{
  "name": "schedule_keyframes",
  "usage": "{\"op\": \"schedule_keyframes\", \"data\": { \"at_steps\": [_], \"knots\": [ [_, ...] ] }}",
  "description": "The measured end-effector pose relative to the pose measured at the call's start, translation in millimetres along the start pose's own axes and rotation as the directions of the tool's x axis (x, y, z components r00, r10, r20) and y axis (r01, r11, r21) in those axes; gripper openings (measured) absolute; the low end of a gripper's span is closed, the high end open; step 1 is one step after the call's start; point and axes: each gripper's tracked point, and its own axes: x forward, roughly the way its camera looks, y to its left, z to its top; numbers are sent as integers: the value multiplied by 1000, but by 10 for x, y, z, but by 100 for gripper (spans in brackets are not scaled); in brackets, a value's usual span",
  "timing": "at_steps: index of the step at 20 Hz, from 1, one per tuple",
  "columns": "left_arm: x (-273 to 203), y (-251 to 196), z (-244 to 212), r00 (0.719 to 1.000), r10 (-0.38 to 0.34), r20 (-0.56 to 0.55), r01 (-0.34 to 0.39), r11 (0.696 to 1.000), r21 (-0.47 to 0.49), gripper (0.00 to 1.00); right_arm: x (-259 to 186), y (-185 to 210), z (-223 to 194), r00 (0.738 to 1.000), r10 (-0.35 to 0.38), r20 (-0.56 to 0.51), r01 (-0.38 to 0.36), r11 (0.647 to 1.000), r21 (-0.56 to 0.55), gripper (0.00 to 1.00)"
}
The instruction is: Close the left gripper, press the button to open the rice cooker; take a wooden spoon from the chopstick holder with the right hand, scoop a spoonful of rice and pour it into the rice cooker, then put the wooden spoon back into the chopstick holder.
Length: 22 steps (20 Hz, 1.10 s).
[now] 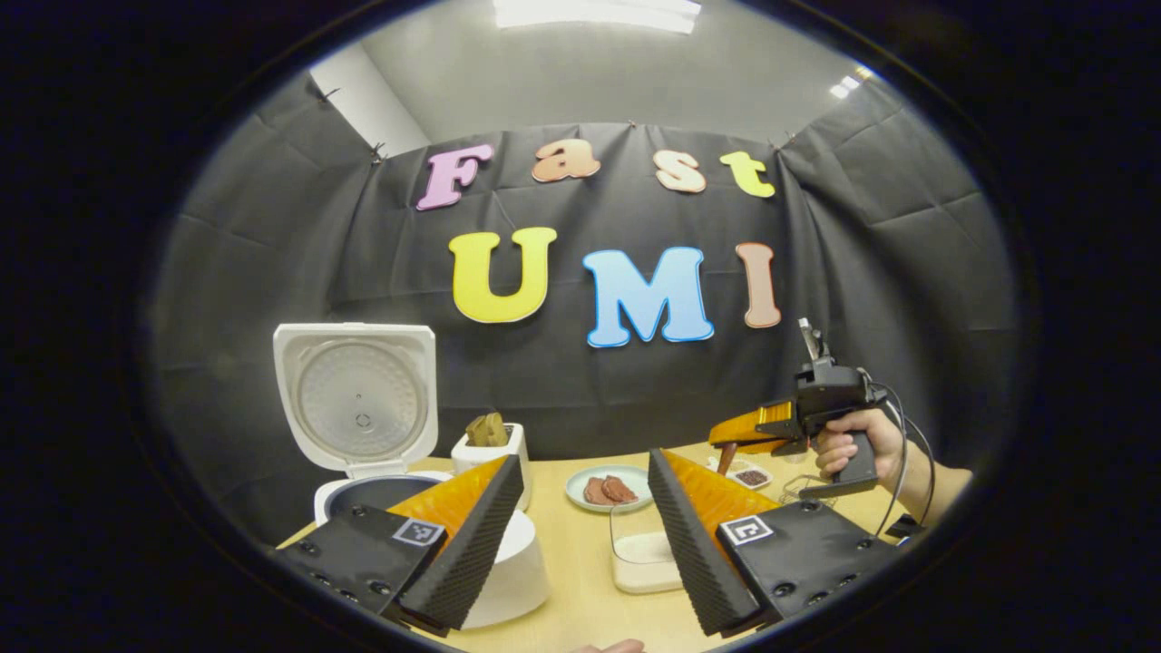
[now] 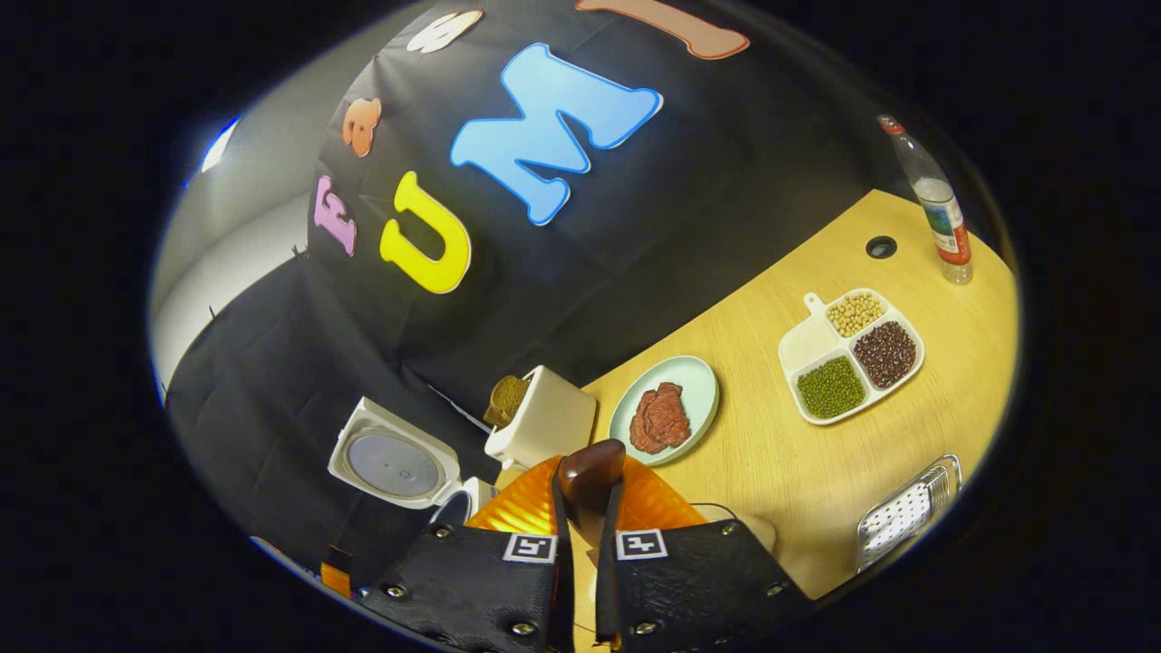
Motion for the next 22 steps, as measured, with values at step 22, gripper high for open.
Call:
{"op": "schedule_keyframes", "data": {
  "at_steps": [22],
  "knots": [
    [-270,587,127,996,85,16,-84,996,-36,96,92,1266,282,990,128,61,-129,992,2,10]
  ]
}}
